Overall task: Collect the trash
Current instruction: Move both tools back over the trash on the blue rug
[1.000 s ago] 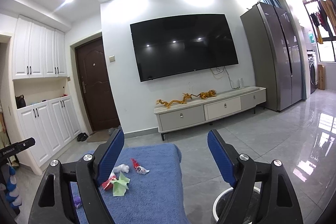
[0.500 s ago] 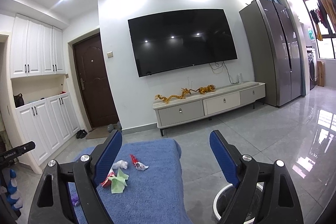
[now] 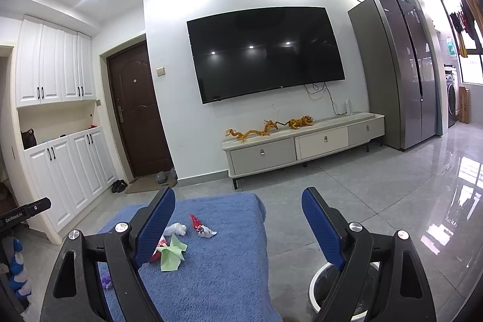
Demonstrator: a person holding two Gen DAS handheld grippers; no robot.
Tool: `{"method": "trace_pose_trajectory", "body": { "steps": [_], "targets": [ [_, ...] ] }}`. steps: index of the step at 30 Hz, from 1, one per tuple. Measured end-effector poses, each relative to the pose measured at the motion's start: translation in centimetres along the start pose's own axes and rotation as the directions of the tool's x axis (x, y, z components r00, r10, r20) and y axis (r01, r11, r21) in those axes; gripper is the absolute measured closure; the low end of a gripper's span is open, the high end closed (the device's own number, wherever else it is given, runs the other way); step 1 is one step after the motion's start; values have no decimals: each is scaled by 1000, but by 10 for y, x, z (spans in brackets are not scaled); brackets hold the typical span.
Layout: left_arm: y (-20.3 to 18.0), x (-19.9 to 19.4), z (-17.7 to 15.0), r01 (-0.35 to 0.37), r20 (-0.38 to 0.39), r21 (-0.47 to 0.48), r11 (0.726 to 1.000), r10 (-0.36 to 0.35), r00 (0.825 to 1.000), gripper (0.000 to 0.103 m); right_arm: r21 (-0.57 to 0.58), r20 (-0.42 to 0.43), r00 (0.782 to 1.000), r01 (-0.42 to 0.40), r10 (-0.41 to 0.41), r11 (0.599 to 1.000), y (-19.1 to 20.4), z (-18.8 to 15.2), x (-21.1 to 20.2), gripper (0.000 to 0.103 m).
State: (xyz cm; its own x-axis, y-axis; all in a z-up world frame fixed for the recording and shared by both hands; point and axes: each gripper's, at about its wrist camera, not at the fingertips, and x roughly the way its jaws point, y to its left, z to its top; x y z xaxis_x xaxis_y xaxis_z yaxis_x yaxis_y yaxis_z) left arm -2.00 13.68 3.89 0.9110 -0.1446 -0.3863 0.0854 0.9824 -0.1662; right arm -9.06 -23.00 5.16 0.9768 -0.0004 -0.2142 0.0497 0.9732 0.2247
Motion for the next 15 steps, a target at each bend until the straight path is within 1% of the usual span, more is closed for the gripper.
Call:
{"method": "trace_pose_trajectory", "body": {
  "steps": [15],
  "targets": [
    [5, -10, 2, -15, 26, -9, 1000, 16, 1000, 38, -11, -5, 1000, -29, 29, 1000, 6, -1, 3, 15]
  ]
}}
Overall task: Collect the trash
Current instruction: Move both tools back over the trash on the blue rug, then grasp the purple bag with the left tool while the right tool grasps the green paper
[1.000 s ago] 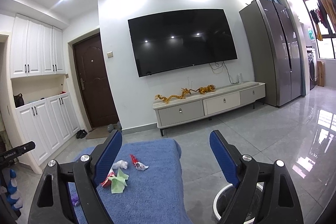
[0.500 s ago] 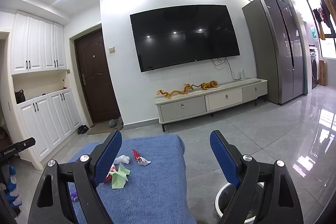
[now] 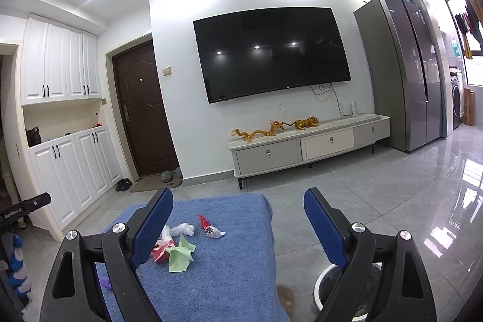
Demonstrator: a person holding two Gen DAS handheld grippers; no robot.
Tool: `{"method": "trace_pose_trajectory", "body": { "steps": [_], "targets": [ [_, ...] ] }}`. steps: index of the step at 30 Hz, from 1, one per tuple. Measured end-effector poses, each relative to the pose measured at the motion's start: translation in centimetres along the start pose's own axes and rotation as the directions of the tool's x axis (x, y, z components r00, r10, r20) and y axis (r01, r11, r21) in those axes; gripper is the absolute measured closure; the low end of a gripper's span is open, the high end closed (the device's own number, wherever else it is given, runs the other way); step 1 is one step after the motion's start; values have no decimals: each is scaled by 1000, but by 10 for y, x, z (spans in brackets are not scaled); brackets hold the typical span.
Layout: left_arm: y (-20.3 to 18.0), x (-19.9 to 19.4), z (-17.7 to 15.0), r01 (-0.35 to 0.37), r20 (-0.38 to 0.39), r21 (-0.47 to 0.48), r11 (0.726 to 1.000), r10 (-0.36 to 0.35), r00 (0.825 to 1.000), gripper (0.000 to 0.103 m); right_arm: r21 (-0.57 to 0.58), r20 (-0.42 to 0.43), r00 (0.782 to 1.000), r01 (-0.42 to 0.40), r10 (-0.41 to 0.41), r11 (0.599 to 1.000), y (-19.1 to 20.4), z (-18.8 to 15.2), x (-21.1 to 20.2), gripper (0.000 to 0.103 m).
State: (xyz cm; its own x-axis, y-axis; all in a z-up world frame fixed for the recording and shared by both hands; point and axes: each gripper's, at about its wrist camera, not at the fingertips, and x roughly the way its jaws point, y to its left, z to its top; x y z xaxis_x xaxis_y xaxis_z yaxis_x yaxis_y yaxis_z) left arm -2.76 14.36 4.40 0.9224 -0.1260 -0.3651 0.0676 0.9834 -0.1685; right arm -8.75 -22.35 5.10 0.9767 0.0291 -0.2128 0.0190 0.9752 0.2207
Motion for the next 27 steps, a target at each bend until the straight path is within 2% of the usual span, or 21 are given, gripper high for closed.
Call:
{"method": "trace_pose_trajectory", "body": {
  "steps": [6, 13, 18, 21, 24, 27],
  "targets": [
    [-2, -2, -2, -1, 2, 11, 1000, 1, 1000, 38, -8, -25, 1000, -18, 18, 1000, 3, -6, 9, 15],
    [-4, 13, -6, 6, -36, 23, 1000, -5, 999, 38, -4, -53, 999, -9, 9, 1000, 1, -10, 19, 15],
    [2, 27, -11, 42, -58, 10, 999, -42, 997, 37, -11, -69, 998, -10, 9, 1000, 1, -15, 27, 15],
    [11, 39, -19, 67, -82, 8, 998, -66, 994, 26, -22, -84, 996, -24, 22, 999, 3, -20, 34, 15],
    [18, 52, -33, 76, -119, 25, 997, -73, 990, 26, -32, -121, 992, -48, 44, 998, 7, -30, 45, 15],
    [27, 71, -57, 92, -192, 50, 995, -81, 978, 26, -45, -192, 979, -79, 69, 996, 13, -45, 65, 15]
  ]
}}
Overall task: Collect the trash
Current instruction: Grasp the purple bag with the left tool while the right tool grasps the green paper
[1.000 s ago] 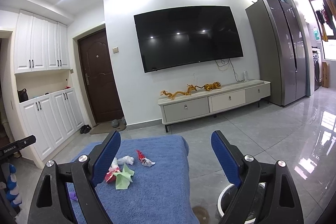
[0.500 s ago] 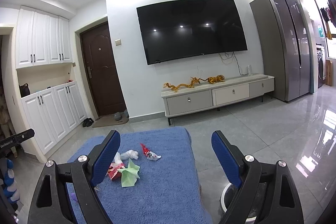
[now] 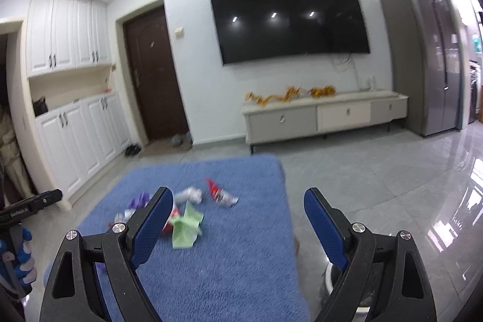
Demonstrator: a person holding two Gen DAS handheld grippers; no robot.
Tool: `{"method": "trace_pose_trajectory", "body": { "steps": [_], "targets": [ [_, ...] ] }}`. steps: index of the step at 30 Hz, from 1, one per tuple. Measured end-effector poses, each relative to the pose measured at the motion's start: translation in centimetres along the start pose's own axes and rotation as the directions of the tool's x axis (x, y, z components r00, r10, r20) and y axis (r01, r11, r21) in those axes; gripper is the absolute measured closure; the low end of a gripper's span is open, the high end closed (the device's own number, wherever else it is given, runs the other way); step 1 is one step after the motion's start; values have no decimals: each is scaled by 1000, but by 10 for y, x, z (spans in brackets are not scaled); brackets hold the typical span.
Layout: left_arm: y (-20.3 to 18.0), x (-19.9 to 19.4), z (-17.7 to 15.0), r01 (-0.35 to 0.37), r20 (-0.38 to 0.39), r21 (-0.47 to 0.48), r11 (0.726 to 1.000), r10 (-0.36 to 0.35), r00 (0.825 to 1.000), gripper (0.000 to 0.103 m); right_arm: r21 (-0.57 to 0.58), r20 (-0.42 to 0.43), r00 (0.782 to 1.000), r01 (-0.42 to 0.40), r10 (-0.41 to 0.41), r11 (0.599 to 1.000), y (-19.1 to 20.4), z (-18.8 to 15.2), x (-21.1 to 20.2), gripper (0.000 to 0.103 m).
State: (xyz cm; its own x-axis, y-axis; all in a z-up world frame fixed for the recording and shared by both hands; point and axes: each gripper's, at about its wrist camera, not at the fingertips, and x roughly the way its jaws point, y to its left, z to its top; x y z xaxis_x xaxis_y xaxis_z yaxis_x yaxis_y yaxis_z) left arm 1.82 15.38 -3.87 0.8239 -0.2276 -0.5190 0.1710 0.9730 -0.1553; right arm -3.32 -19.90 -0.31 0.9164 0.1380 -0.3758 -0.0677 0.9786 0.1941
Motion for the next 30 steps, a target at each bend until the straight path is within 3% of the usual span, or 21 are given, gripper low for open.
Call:
{"method": "trace_pose_trajectory", "body": {
  "steps": [3, 8, 20, 23, 27, 30],
  "targets": [
    [5, 26, -29, 2, -101, 56, 998, 4, 995, 26, -16, -94, 995, -37, 35, 999, 8, -14, 28, 15],
    [11, 62, -71, 37, -248, 108, 993, -9, 969, 26, -41, -259, 960, -116, 102, 992, 29, -40, 82, 15],
    [10, 113, -80, 110, -360, 123, 986, -59, 931, 27, -118, -408, 896, -244, 177, 963, 75, -45, 191, 15],
    [10, 123, -84, 128, -392, 107, 986, -76, 917, 36, -147, -429, 884, -269, 184, 952, 84, -49, 212, 15],
    [8, 123, -86, 129, -390, 125, 984, -71, 918, 42, -189, -460, 871, -286, 173, 939, 93, -58, 234, 23],
    [8, 124, -85, 121, -385, 122, 985, -65, 920, 51, -197, -488, 857, -291, 164, 936, 93, -65, 245, 45]
  ]
}}
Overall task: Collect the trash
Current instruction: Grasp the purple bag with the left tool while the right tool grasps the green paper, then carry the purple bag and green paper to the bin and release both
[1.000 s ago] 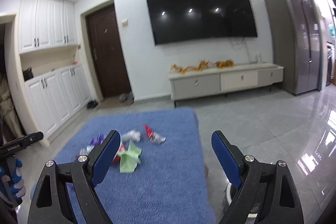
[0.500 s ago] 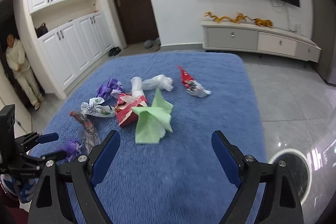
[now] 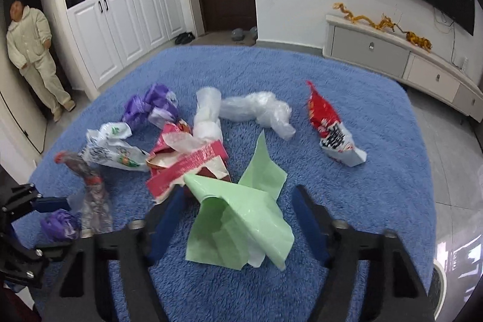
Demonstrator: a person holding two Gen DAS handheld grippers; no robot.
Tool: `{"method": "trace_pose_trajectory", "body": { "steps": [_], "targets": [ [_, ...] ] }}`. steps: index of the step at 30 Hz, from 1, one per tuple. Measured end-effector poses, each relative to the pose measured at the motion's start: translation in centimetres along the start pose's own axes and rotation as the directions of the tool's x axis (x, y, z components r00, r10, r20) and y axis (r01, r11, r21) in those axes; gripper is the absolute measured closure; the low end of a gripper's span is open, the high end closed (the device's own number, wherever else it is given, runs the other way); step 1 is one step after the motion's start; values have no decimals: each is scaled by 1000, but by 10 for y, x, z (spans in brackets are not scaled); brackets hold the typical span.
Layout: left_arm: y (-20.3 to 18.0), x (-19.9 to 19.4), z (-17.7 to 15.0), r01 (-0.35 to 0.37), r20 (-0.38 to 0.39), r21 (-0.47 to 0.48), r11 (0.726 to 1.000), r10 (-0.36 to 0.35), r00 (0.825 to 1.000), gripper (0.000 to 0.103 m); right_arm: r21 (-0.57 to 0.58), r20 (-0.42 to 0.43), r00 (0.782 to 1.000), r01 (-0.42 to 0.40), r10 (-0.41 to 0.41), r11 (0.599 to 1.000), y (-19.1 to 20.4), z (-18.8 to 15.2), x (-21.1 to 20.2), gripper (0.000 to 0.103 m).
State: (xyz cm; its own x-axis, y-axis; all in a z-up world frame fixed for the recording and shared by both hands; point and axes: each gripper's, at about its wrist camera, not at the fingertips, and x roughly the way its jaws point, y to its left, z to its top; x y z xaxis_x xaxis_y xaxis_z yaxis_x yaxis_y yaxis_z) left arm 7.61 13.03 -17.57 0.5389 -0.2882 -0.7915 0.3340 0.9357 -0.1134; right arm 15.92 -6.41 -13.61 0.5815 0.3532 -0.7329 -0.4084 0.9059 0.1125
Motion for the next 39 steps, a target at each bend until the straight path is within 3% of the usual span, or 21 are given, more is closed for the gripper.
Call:
{"method": "trace_pose_trajectory", "body": {
  "steps": [1, 3, 7, 18, 23, 27, 30, 34, 39],
  "targets": [
    [1, 0, 1, -3, 1, -3, 1000, 3, 1000, 54, 2, -9, 1000, 0, 0, 1000, -1, -2, 3, 52],
    [2, 0, 2, 3, 2, -13, 1000, -3, 1000, 65, 12, -6, 1000, -5, 5, 1000, -4, -6, 1, 56],
    [0, -1, -1, -15, 3, -26, 1000, 15, 1000, 73, 27, 15, 1000, -17, 16, 1000, -9, -15, -12, 66],
    [-24, -42, -8, 8, 93, -36, 999, -5, 996, 74, 86, 127, 991, -48, 37, 995, 0, -42, -85, 68],
    [-52, -62, 6, 45, 134, 22, 999, -47, 990, 74, 141, 222, 975, -16, -16, 990, -17, -62, -139, 68],
    [-86, -61, 30, 101, 138, 92, 991, -113, 984, 74, 220, 273, 953, 70, -131, 973, -55, -80, -180, 68],
    [-119, -48, 55, 128, 125, 166, 978, -150, 981, 74, 323, 284, 932, 127, -224, 938, -99, -99, -200, 68],
    [-177, -20, 94, 174, 81, 275, 946, -203, 976, 74, 487, 239, 911, 188, -337, 853, -166, -133, -210, 68],
    [-264, 31, 135, 230, -5, 389, 892, -248, 969, 74, 593, 165, 902, 231, -398, 771, -218, -174, -201, 67]
  ]
}}
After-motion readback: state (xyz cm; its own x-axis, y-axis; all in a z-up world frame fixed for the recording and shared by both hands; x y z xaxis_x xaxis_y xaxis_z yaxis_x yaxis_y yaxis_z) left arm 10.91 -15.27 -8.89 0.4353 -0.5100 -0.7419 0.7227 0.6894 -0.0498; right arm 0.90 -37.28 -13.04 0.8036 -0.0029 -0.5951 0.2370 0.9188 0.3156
